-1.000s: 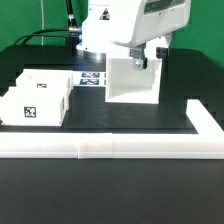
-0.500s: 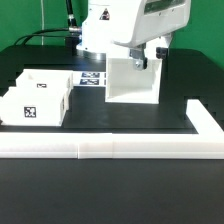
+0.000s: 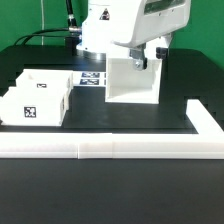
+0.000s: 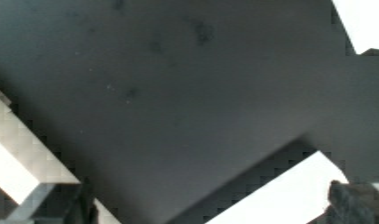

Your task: Assemble drawer

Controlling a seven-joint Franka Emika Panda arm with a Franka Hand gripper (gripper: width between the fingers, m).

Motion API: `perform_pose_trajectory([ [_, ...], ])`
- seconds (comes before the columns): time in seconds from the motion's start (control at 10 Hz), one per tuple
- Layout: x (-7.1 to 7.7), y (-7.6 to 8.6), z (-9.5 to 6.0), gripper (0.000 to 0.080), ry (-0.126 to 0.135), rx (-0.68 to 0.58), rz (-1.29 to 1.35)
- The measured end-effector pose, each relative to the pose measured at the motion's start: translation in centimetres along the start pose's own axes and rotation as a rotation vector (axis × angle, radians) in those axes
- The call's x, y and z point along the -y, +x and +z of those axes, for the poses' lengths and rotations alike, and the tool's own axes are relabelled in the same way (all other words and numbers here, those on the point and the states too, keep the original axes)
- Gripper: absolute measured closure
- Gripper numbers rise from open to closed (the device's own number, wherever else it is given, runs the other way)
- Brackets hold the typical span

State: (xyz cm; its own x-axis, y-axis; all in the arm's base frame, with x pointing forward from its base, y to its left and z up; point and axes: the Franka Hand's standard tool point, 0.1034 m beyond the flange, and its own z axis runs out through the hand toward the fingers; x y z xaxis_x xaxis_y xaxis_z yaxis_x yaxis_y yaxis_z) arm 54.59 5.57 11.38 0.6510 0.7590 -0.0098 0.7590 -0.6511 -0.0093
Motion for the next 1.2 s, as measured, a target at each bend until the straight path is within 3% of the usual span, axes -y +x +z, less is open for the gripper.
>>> perform_pose_trajectory([
  [0.2,3.6,-2.6,-0.8,0.015,-0.01,0.01,0.165],
  [0.3,4.8,-2.9,-1.4,0.015,-0.024,0.018,0.239],
  [0.4,5.4,-3.1,-1.9,0.015,-0.029,0.018,0.281],
  [0.9,5.3,-3.5,-1.5,0.015,-0.023,0.021,0.324],
  [1.1,8.1,-4.9,-2.2,0.015,-0.059,0.028,0.528],
  [1.2,9.3,-5.4,-2.1,0.015,-0.06,0.041,0.574],
])
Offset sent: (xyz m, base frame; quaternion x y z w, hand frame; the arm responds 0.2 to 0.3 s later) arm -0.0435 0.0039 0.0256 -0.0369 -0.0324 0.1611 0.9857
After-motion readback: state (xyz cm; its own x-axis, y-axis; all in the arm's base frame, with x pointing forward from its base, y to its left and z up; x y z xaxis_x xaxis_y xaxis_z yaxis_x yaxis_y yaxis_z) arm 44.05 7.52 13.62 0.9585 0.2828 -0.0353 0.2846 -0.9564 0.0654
